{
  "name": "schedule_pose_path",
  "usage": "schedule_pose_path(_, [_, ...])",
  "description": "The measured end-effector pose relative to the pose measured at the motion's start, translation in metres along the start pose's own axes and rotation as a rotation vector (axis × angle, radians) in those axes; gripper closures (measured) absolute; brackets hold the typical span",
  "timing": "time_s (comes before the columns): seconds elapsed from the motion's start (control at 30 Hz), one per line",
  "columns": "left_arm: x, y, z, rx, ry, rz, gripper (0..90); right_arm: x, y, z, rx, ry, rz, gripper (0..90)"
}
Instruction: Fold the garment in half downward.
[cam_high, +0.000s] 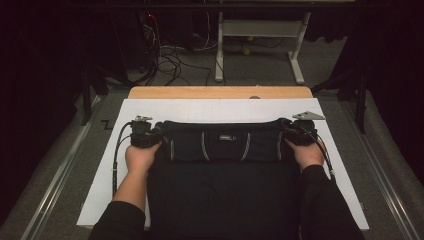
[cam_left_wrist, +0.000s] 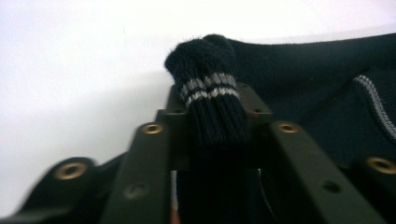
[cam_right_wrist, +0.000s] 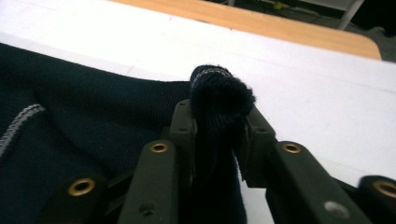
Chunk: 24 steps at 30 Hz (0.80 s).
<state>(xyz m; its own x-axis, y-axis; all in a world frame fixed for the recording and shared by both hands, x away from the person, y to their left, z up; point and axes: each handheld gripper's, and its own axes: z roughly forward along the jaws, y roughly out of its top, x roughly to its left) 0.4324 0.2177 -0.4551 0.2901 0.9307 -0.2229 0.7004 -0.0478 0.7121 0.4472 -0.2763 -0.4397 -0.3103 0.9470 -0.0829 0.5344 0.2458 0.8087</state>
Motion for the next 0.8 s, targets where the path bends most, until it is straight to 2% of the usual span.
schedule_pose_path(0.03, [0.001,-0.001,0.001,0.002,-0.013,-0.005,53.2,0.001,0.0,0.001,0.005,-0.002,0.006,64.4])
schedule_pose_path(0.1, [0.001,-0.001,-0.001,0.007,0.005,0.022,43.0,0.0,0.0,0.001,0.016,-0.002,0.02,52.7])
schedule_pose_path(0.13, [0.002,-0.001,-0.004,-0.001,0.008,0.02,36.7,-0.002,0.0,-0.002,0.01,-0.004,0.036,42.5])
schedule_pose_path(0.17, [0.004,-0.001,-0.006,-0.015,0.0,-0.001,36.7,-0.002,0.0,-0.002,0.01,-0.004,0.036,42.5])
schedule_pose_path(0.2, [0.006,-0.002,-0.01,-0.028,-0.008,-0.025,35.4,-0.004,0.0,-0.004,0.008,-0.003,0.045,38.6])
schedule_pose_path(0.3, [0.006,-0.005,-0.019,-0.048,-0.033,-0.031,31.6,-0.008,-0.003,-0.011,-0.005,0.012,0.062,34.2])
schedule_pose_path(0.37, [0.003,-0.007,-0.023,-0.055,-0.046,-0.019,31.5,-0.009,-0.005,-0.017,-0.008,0.028,0.067,31.0])
schedule_pose_path(0.43, [-0.001,-0.01,-0.027,-0.06,-0.078,-0.015,28.0,-0.008,-0.009,-0.023,-0.025,0.038,0.059,28.8])
schedule_pose_path(0.57, [-0.015,-0.019,-0.03,-0.069,-0.124,0.035,25.8,-0.002,-0.019,-0.033,-0.046,0.079,0.056,23.7])
schedule_pose_path(0.67, [-0.023,-0.027,-0.029,-0.046,-0.153,0.057,19.8,0.004,-0.026,-0.039,-0.059,0.109,0.042,19.4])
schedule_pose_path(0.8, [-0.029,-0.038,-0.029,-0.023,-0.19,0.083,19.2,0.011,-0.035,-0.049,-0.074,0.133,0.036,13.9])
